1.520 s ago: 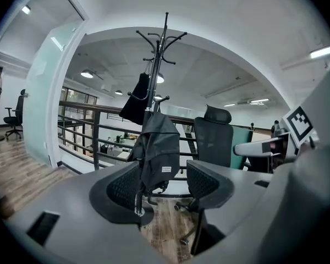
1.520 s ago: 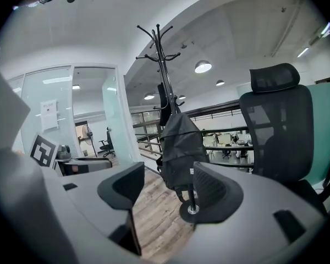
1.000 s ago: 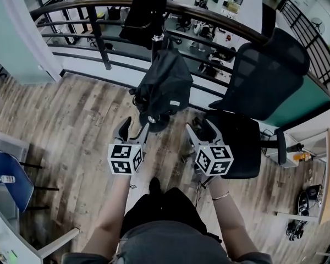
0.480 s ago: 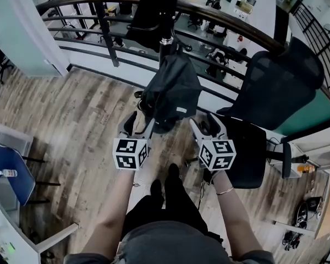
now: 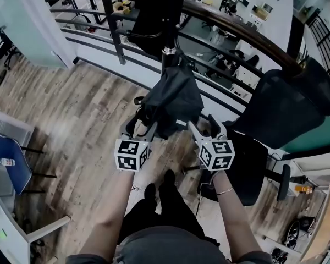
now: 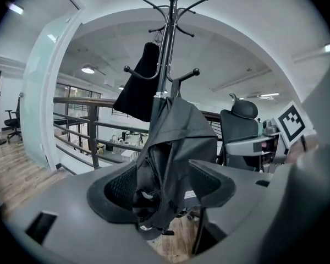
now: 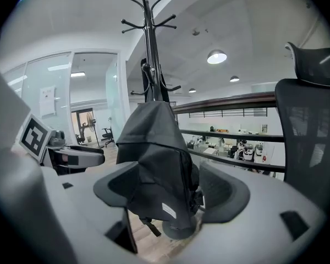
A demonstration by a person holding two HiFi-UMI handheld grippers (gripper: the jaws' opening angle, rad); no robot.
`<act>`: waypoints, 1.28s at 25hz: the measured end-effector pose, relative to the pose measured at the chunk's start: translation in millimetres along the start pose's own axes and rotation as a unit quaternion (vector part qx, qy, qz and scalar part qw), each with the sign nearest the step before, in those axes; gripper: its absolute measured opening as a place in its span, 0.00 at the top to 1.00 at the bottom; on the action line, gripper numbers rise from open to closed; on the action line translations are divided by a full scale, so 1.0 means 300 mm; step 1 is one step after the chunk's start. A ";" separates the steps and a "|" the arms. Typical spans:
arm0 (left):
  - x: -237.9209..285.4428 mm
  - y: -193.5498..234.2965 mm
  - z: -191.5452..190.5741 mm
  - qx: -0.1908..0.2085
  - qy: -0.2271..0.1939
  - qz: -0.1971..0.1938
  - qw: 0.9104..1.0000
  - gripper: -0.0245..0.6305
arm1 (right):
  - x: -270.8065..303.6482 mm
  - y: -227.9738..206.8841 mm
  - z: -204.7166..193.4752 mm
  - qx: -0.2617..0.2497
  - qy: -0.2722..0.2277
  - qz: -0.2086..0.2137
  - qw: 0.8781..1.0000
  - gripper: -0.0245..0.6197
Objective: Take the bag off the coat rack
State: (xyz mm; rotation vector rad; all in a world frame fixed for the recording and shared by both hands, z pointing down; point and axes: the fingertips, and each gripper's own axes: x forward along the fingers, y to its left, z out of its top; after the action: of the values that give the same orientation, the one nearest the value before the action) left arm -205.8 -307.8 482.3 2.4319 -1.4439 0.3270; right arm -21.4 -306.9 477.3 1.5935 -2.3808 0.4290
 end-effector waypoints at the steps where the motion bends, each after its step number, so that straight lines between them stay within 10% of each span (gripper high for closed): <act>1: 0.017 0.000 -0.006 -0.002 0.004 0.002 1.000 0.53 | 0.016 -0.011 -0.004 -0.001 0.004 0.005 1.000 0.44; 21: 0.285 0.029 -0.084 -0.026 0.030 0.002 0.999 0.49 | 0.265 -0.042 -0.063 -0.036 0.028 0.151 0.987 0.38; 32: 0.326 0.012 -0.082 -0.037 0.017 -0.019 0.999 0.53 | 0.292 0.010 -0.039 -0.059 0.007 0.178 0.982 0.63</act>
State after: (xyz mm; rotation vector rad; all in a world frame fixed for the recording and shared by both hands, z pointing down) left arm -164.1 -380.2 538.9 2.3812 -1.3694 0.2995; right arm -56.6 -376.4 519.3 1.1116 -2.6312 0.3536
